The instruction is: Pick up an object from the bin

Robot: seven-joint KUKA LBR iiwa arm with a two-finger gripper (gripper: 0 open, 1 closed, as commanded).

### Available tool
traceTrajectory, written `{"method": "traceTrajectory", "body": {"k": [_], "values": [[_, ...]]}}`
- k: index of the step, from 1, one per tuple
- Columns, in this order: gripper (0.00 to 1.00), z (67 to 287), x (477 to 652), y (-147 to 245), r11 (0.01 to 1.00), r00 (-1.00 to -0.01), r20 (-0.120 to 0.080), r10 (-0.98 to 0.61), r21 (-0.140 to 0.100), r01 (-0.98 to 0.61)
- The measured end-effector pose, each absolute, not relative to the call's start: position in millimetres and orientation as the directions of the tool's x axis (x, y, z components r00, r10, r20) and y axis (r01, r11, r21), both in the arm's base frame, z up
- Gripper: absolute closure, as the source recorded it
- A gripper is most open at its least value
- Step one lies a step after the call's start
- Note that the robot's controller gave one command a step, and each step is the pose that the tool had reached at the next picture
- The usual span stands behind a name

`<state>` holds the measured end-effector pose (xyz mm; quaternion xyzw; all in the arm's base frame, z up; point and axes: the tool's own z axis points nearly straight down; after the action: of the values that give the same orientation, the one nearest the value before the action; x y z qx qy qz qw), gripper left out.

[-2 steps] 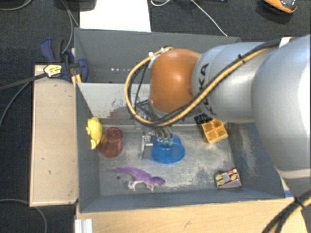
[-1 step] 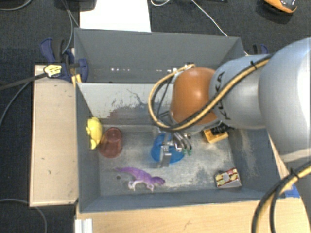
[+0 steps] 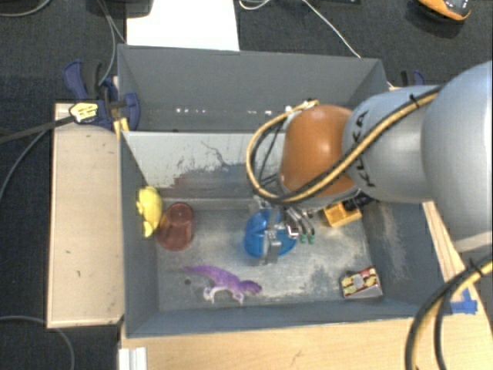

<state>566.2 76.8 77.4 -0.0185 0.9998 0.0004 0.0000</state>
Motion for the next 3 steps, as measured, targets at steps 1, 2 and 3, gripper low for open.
{"method": "traceTrajectory", "body": {"k": [1,2,3], "values": [[0.00,80.1,563.7,97.8,1.000,-1.000,-0.002,-0.011,0.003,-0.011],[0.00,78.2,566.5,77.2,0.999,-0.999,-0.001,-0.035,0.001,-0.035],[1.00,73.7,564.2,76.2,1.000,-1.000,-0.016,0.006,0.006,0.006]]}}
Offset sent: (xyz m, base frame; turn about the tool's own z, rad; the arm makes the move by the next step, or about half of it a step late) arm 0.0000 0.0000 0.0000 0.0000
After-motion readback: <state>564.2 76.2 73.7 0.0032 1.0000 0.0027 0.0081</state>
